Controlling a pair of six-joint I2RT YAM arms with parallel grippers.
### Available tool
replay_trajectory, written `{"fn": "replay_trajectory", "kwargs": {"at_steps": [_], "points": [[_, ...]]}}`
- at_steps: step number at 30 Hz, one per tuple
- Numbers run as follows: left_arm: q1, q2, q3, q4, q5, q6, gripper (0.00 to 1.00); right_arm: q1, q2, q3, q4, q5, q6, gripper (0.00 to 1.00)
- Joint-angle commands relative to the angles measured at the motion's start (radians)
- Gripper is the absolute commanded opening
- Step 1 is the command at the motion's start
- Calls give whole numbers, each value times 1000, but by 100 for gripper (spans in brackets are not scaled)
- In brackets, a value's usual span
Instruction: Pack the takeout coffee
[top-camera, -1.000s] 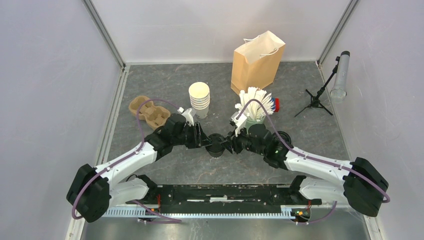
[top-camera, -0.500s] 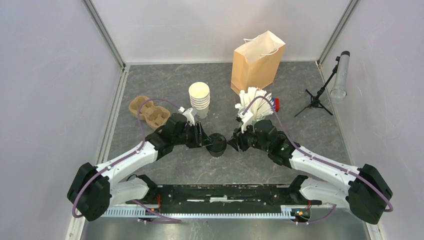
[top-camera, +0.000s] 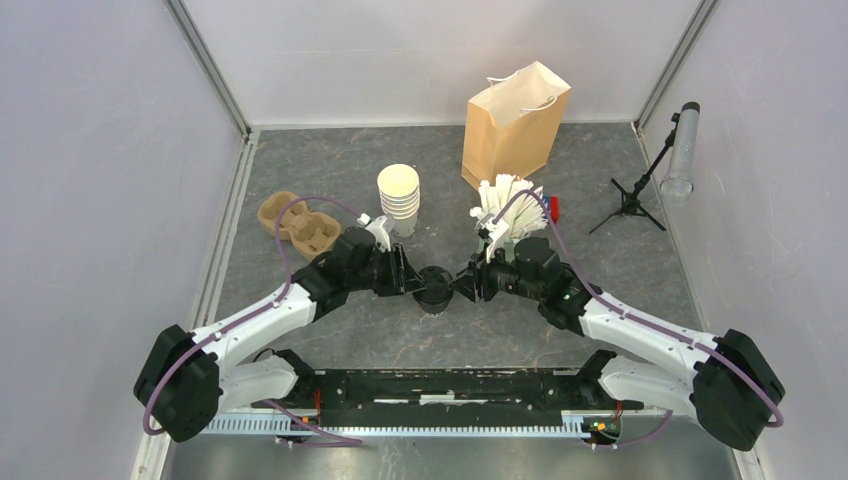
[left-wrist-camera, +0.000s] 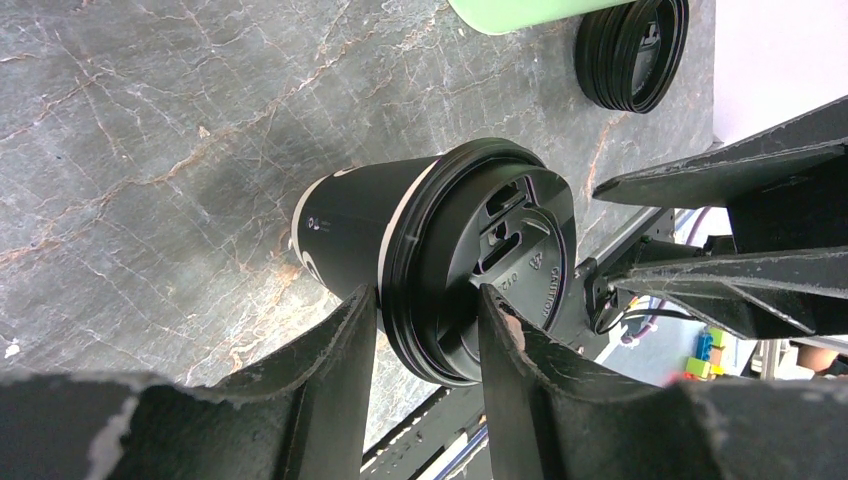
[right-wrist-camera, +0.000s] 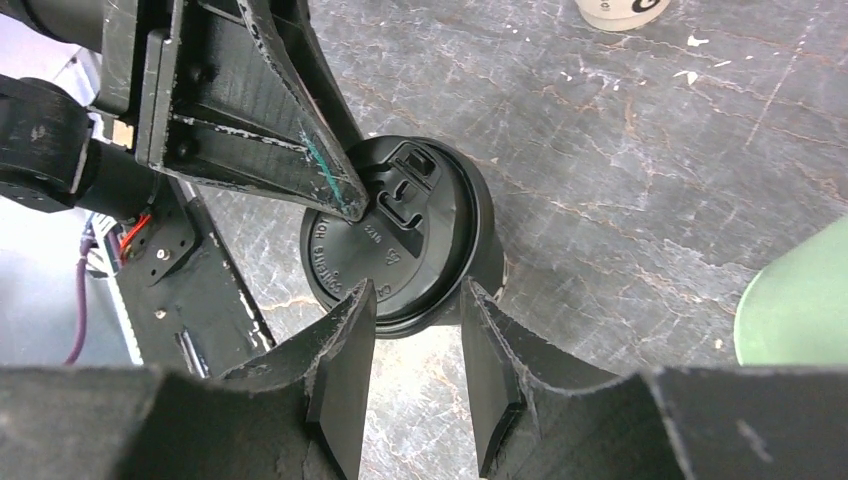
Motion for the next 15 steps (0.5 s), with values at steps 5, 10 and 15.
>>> {"fn": "replay_trajectory", "kwargs": {"at_steps": [5, 10, 15], "points": [[-14, 18, -17, -101, -80, 66, 47, -3, 66, -35, 140, -64, 72, 43], [-14, 13, -23, -102, -85, 65, 46, -3, 92, -63, 159, -43, 75, 42], [-15, 14, -30, -101, -91, 65, 46, -4, 102, -135, 206, -20, 86, 36]]}}
